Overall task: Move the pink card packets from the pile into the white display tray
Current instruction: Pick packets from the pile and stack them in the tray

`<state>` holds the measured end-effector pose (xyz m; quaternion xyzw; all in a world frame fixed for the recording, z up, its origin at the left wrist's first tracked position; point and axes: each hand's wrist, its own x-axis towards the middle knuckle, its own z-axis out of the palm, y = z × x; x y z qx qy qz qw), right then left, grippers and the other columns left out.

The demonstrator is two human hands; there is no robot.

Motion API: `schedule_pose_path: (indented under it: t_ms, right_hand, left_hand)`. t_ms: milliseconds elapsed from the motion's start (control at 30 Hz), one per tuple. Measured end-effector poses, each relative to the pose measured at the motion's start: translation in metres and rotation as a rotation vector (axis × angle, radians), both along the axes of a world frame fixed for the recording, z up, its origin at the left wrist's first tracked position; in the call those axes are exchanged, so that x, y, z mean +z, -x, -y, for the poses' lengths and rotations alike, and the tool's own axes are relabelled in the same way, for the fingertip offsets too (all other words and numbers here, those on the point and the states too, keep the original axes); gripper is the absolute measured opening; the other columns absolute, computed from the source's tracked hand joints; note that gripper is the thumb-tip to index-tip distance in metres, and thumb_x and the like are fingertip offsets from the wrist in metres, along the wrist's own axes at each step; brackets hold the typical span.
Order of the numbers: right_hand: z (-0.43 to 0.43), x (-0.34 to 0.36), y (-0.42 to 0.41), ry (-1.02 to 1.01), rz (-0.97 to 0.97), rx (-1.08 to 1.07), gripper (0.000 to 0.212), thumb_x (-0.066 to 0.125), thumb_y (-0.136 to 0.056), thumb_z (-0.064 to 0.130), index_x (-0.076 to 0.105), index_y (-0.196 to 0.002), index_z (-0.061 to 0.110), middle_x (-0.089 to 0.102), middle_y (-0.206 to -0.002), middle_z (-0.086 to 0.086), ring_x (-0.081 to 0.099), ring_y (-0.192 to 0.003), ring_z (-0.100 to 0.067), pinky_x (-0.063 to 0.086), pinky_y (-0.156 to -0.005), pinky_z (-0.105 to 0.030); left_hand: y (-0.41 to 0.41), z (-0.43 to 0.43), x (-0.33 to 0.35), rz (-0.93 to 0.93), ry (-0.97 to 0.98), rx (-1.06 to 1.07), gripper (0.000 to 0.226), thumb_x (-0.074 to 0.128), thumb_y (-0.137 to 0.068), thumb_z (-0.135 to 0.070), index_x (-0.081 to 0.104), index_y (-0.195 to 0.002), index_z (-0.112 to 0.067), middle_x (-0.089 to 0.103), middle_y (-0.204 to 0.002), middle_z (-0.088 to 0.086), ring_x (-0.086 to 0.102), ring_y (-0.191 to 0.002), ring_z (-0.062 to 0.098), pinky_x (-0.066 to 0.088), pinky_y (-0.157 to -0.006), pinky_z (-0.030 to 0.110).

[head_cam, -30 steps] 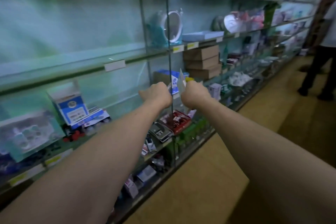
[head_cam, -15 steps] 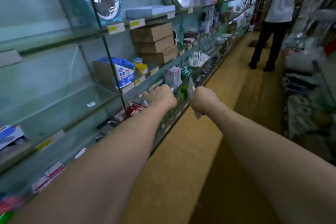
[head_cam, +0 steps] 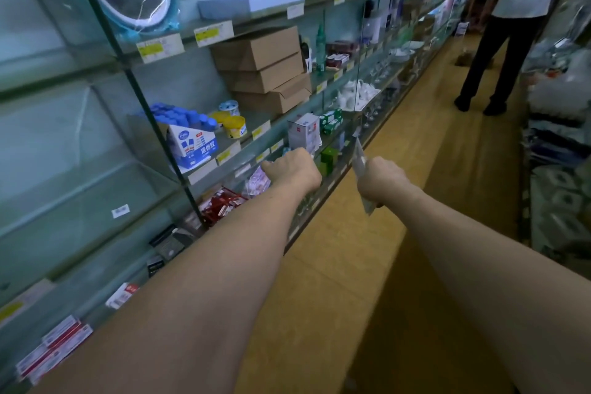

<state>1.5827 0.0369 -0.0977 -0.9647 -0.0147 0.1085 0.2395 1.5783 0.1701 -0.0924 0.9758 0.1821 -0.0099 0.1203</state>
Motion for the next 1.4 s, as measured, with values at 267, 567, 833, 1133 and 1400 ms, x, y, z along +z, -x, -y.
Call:
schedule_pose_path:
  t_ms: [267, 567, 833, 1133, 1400]
  right_hand:
    - [0.001, -0.009, -0.093, 0.024, 0.05, 0.062, 0.017, 0.049, -0.093, 0.009, 0.045, -0.076, 0.011, 0.06, -0.087, -0.013, 0.065, -0.088, -0.03, 0.057, -0.08, -0.043]
    - [0.045, 0.008, -0.197, 0.107, 0.143, 0.296, 0.007, 0.051, -0.093, 0.011, 0.046, -0.089, 0.008, 0.058, -0.086, -0.012, 0.064, -0.086, -0.029, 0.056, -0.08, -0.04]
    - [0.074, 0.023, -0.266, 0.198, 0.224, 0.445, 0.008, 0.044, -0.095, 0.008, 0.044, -0.087, 0.008, 0.041, -0.069, -0.005, 0.05, -0.071, -0.025, 0.042, -0.06, -0.034]
    - [0.068, 0.023, -0.318, 0.167, 0.205, 0.499, 0.01, 0.045, -0.096, 0.009, 0.051, -0.101, 0.004, 0.042, -0.069, -0.005, 0.053, -0.079, -0.027, 0.046, -0.067, -0.034]
    - [0.035, 0.042, -0.378, 0.175, 0.23, 0.526, 0.014, 0.047, -0.095, 0.012, 0.053, -0.104, 0.004, 0.059, -0.103, -0.015, 0.054, -0.086, -0.031, 0.043, -0.069, -0.035]
  left_hand:
    - [-0.066, 0.002, 0.009, 0.015, -0.022, 0.094, 0.005, 0.052, -0.092, -0.02, 0.052, -0.095, -0.017, 0.061, -0.114, 0.007, 0.055, -0.111, 0.028, 0.021, -0.108, 0.043]
    - [-0.15, 0.05, 0.026, 0.058, -0.056, 0.249, 0.008, 0.051, -0.093, -0.022, 0.048, -0.087, -0.018, 0.061, -0.109, 0.005, 0.056, -0.106, 0.026, 0.024, -0.106, 0.043]
    - [-0.208, 0.088, 0.04, 0.116, -0.035, 0.36, 0.011, 0.054, -0.09, -0.02, 0.047, -0.083, -0.016, 0.052, -0.089, 0.004, 0.049, -0.086, 0.024, 0.026, -0.1, 0.041]
    - [-0.251, 0.088, 0.044, 0.109, -0.046, 0.412, 0.007, 0.056, -0.088, -0.019, 0.05, -0.088, -0.016, 0.06, -0.1, 0.005, 0.057, -0.104, 0.026, 0.024, -0.105, 0.042]
    - [-0.317, 0.06, 0.052, 0.148, -0.047, 0.443, 0.017, 0.057, -0.09, -0.025, 0.048, -0.077, -0.019, 0.051, -0.085, 0.003, 0.048, -0.086, 0.022, 0.029, -0.097, 0.04]
